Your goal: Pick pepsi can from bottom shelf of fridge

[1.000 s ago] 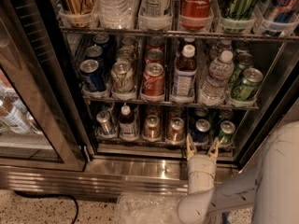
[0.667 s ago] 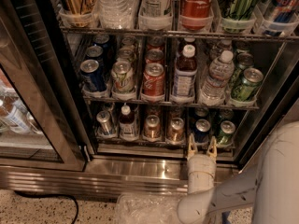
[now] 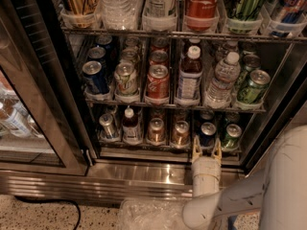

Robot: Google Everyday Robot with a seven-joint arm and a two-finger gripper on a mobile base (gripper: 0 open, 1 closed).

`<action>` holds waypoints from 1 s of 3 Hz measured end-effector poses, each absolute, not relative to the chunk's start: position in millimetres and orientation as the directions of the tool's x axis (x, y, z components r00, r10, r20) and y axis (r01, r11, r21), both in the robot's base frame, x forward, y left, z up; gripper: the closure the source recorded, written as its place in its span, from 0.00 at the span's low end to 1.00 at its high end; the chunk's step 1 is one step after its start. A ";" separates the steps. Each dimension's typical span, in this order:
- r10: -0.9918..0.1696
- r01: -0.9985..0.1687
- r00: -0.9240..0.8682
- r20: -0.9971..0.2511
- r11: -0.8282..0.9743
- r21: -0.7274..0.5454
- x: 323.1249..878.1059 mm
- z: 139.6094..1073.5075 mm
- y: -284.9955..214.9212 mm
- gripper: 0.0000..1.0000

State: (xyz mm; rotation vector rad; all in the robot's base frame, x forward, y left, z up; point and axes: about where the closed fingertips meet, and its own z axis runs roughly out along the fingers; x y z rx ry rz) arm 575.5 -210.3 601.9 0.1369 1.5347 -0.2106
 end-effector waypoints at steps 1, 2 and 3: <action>-0.048 0.206 0.034 -0.998 0.978 -0.040 581.3 604.6 -208.4 0.41; -0.045 0.188 0.049 -0.998 0.982 -0.036 590.6 607.0 -204.2 0.40; -0.041 0.172 0.060 -0.997 0.985 -0.030 602.2 609.4 -200.0 0.40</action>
Offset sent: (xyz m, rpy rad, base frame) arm 0.0235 0.0065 0.0148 -0.0018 -0.0708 0.0404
